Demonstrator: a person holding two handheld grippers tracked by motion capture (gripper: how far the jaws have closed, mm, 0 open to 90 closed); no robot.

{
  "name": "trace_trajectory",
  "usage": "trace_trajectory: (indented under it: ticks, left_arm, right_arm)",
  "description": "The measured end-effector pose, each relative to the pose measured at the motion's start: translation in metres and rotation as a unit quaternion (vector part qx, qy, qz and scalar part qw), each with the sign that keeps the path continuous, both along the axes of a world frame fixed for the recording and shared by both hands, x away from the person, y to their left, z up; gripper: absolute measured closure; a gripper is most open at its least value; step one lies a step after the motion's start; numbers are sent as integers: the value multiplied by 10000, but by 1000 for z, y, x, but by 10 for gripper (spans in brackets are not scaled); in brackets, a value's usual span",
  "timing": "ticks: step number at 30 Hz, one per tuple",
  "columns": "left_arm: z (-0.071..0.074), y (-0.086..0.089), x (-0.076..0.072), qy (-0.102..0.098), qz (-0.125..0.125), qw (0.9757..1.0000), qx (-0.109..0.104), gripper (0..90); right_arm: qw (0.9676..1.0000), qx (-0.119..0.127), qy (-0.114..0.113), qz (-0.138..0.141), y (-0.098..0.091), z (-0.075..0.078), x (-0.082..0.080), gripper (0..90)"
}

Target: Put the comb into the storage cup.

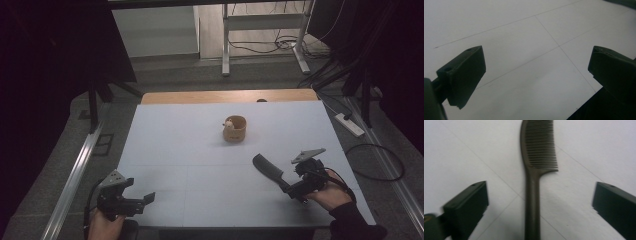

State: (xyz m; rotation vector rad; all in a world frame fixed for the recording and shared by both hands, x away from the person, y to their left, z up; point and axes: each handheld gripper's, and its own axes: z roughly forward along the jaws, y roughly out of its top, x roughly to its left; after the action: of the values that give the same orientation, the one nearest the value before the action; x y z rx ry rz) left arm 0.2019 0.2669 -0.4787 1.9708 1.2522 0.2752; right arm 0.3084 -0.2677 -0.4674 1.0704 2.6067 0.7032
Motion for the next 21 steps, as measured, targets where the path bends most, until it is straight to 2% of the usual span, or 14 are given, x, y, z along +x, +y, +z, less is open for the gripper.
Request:
trace_trajectory:
  ticks: [6,13,18,21]
  left_arm:
    - [0,0,0,7,8,10000,-7,20]
    - [0,0,0,8,11,10000,-8,20]
    - [0,0,0,6,10,10000,-8,20]
    - [0,0,0,6,9,10000,-8,20]
  right_arm:
    - [9998,-30,14,-176,-7,1,1,0]
    - [9998,-161,59,-138,-3,-4,0,0]
    - [9996,-188,185,-109,-1,-14,1,0]
    - [9993,-287,247,-77,1,-21,2,0]
